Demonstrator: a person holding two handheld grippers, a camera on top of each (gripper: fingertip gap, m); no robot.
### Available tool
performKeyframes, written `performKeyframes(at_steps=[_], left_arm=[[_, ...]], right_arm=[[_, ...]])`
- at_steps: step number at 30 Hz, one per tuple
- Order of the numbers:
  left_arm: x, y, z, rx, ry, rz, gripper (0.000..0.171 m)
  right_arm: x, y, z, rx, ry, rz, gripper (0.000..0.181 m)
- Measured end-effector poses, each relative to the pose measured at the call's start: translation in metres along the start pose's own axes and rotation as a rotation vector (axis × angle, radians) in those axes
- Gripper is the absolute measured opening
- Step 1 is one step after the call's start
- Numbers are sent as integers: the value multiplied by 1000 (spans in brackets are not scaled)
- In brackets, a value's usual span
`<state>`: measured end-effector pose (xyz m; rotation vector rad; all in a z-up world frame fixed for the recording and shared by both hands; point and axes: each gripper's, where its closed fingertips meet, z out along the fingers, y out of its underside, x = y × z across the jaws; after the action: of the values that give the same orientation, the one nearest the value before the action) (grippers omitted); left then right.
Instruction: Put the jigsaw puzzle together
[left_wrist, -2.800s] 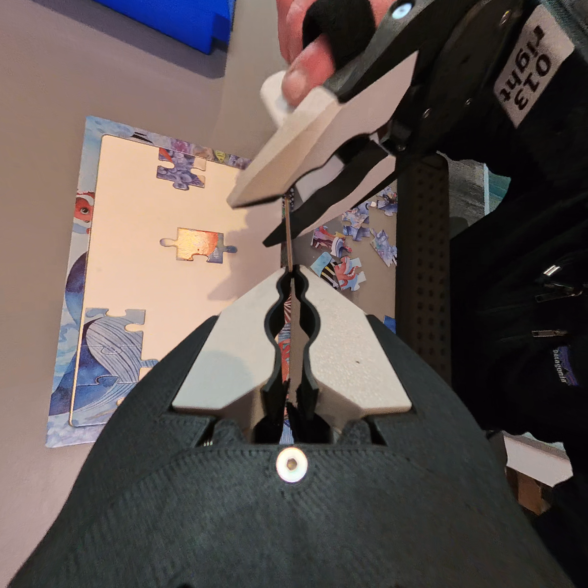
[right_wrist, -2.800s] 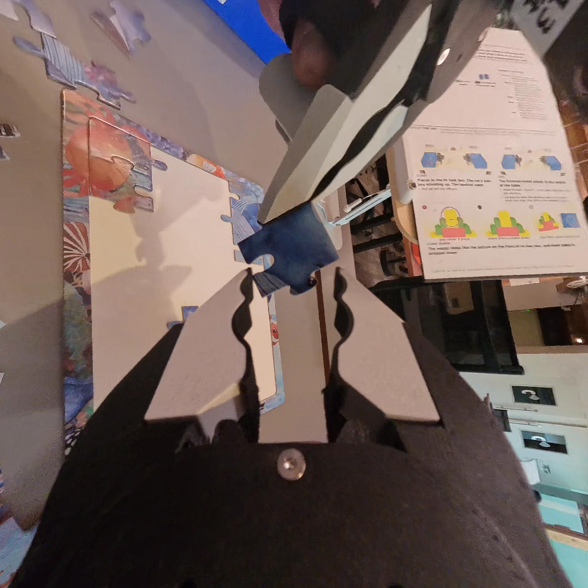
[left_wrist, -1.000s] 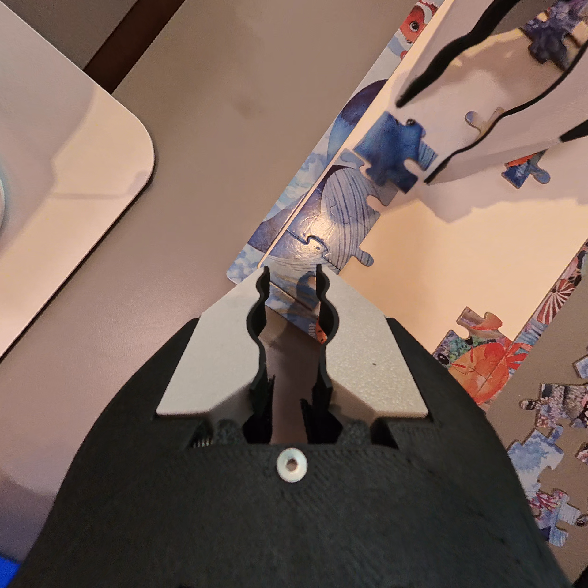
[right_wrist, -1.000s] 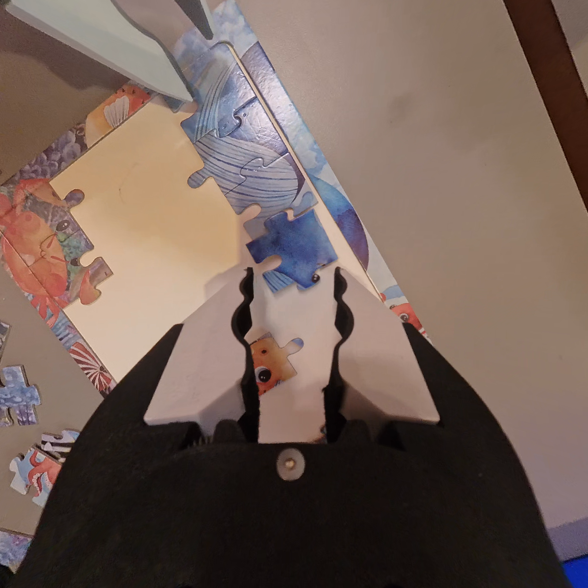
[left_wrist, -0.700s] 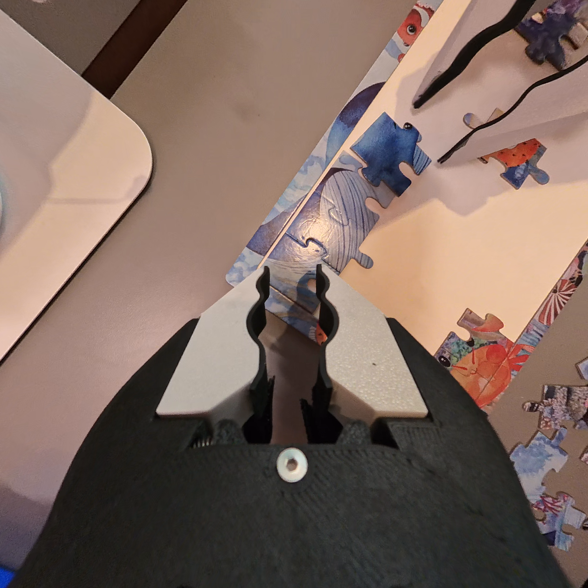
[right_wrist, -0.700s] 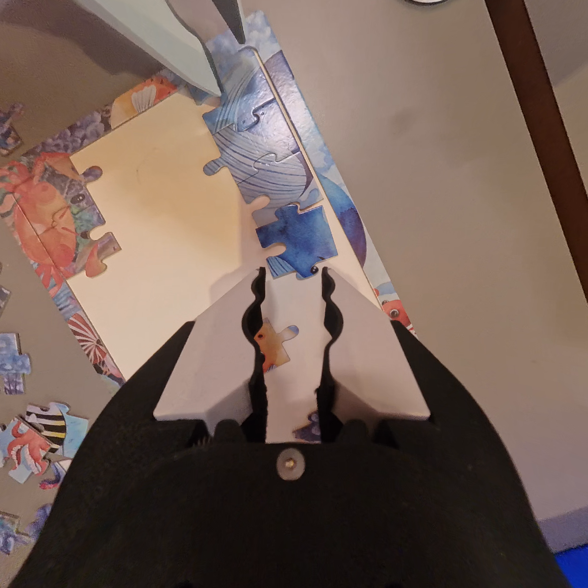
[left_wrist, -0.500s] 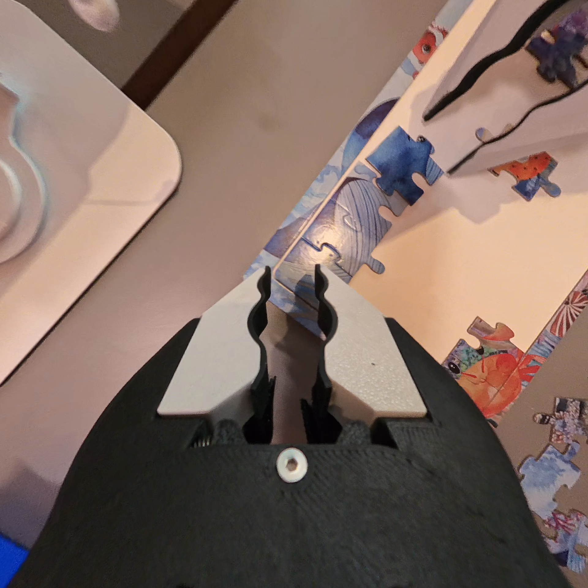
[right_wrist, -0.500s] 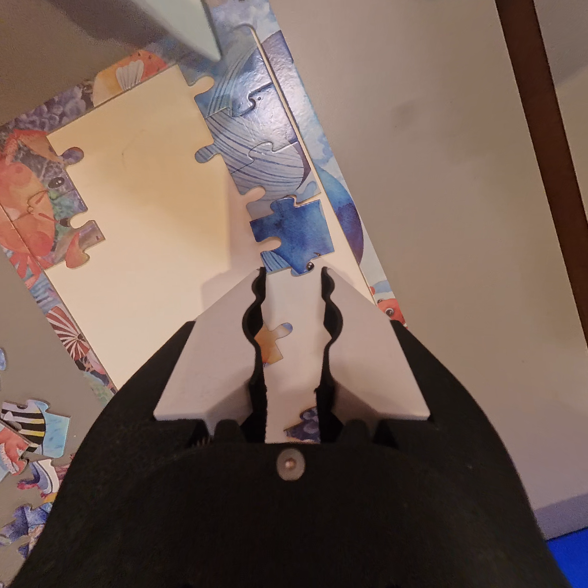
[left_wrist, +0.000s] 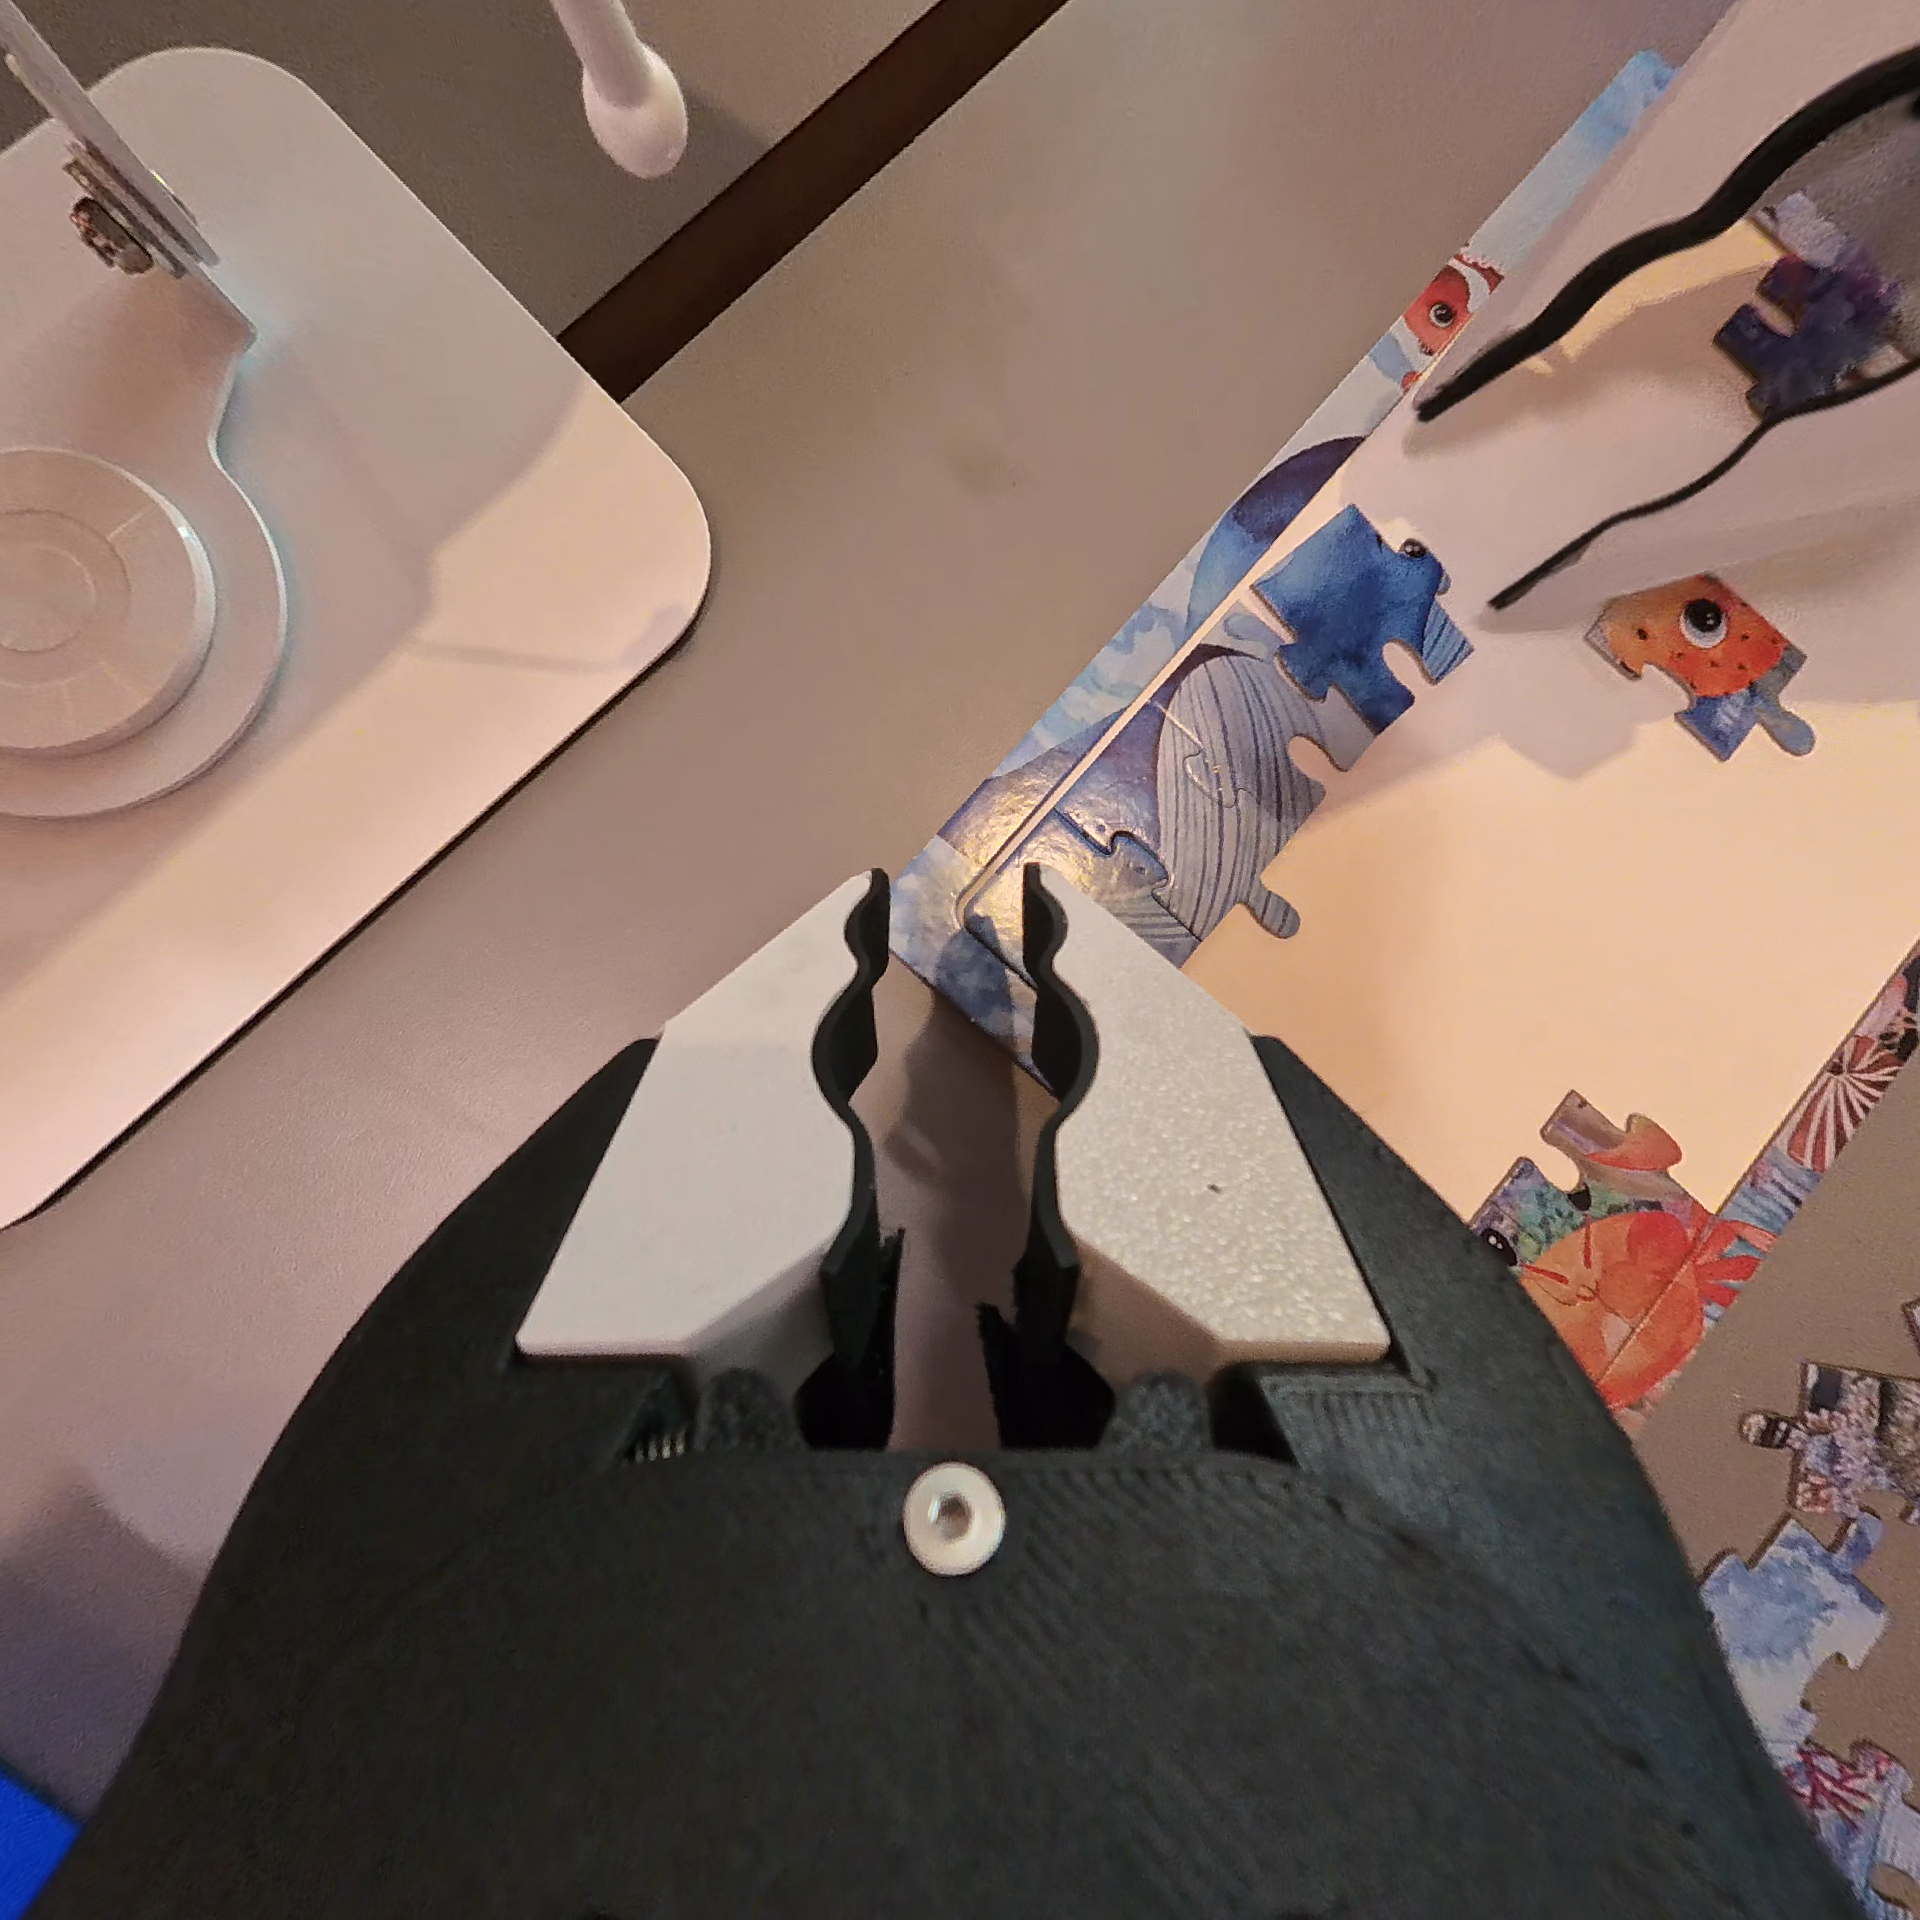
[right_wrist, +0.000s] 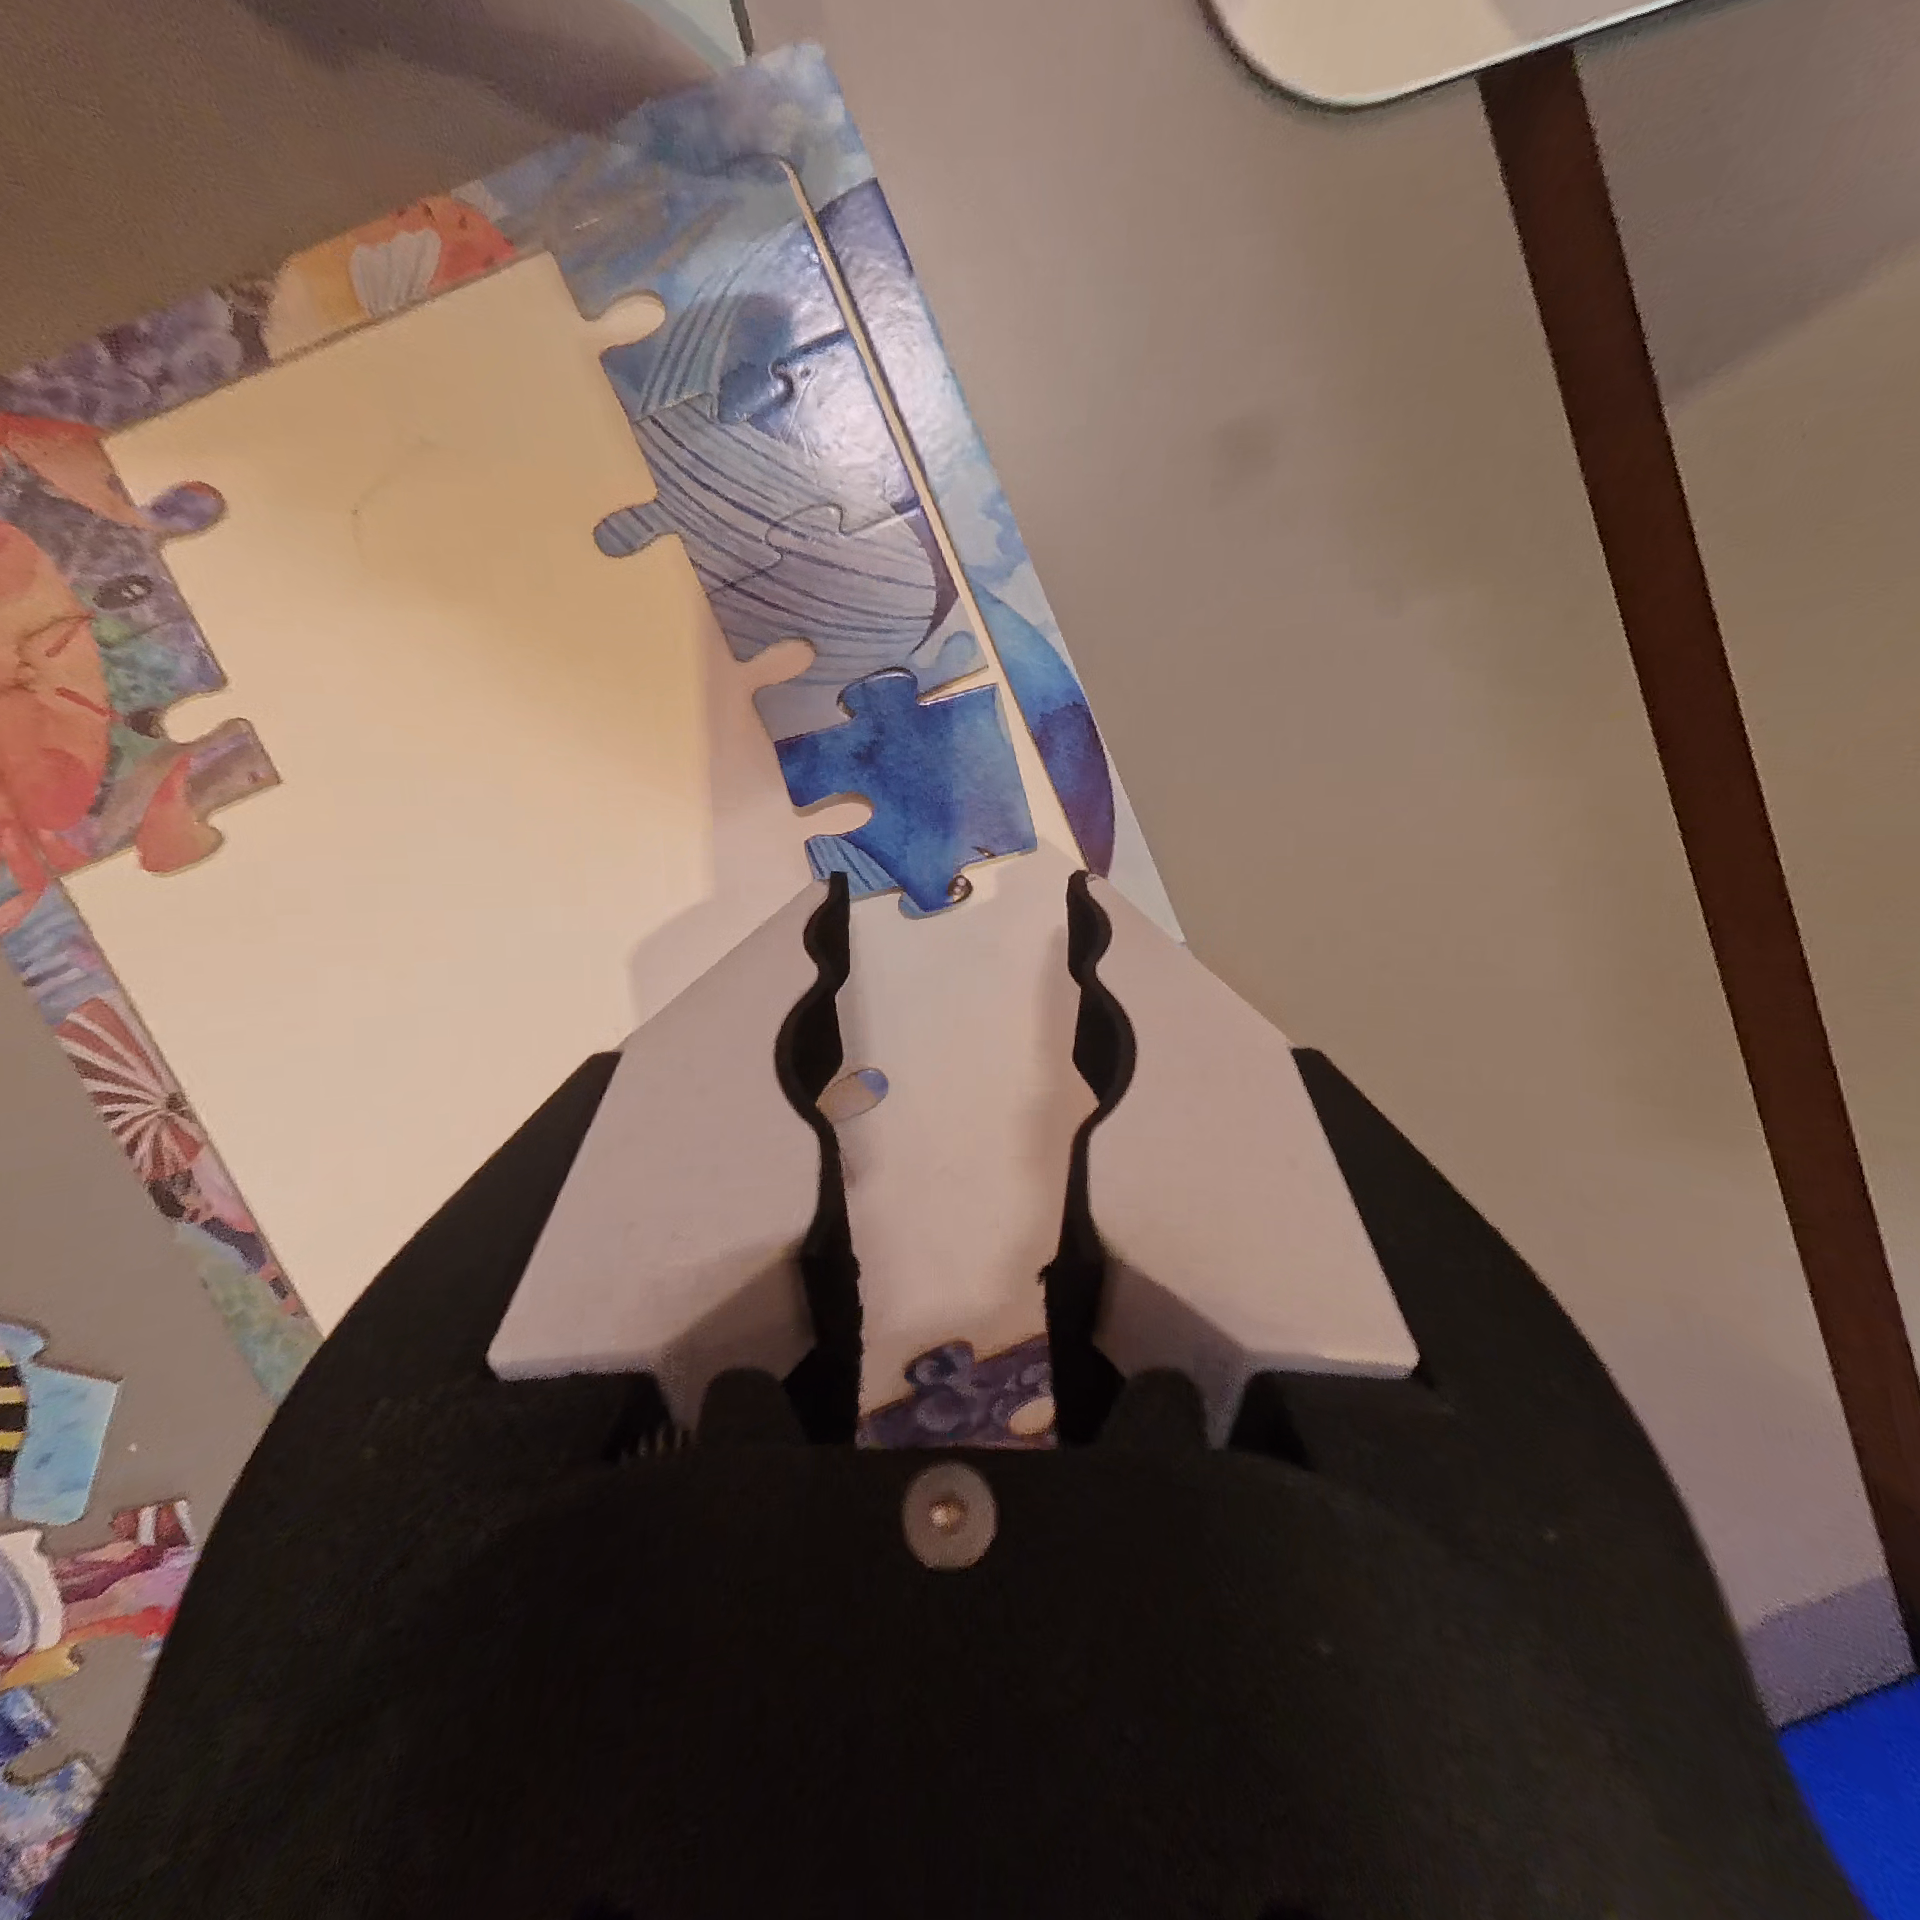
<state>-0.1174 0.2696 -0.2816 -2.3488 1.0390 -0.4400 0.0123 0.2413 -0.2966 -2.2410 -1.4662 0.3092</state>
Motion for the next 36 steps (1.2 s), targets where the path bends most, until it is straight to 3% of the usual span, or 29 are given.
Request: performKeyframes(at_steps=[6, 15, 30, 33, 36], left_arm=[[0, -1, -2, 8, 8, -5, 24], [8, 3, 6, -17, 26, 18, 24], [8, 6, 12, -32, 32, 23, 24], [8, 8, 14, -38, 34, 23, 24], [8, 9, 15, -40, 34, 25, 24]], right_arm=[[-1, -2, -13, 7, -42, 3, 41], [-12, -4, 14, -53, -13, -118, 54], [-14, -1, 15, -56, -90, -139, 22], [-10, 1, 15, -80, -60, -162, 20], [-8, -2, 14, -74, -39, -169, 29]])
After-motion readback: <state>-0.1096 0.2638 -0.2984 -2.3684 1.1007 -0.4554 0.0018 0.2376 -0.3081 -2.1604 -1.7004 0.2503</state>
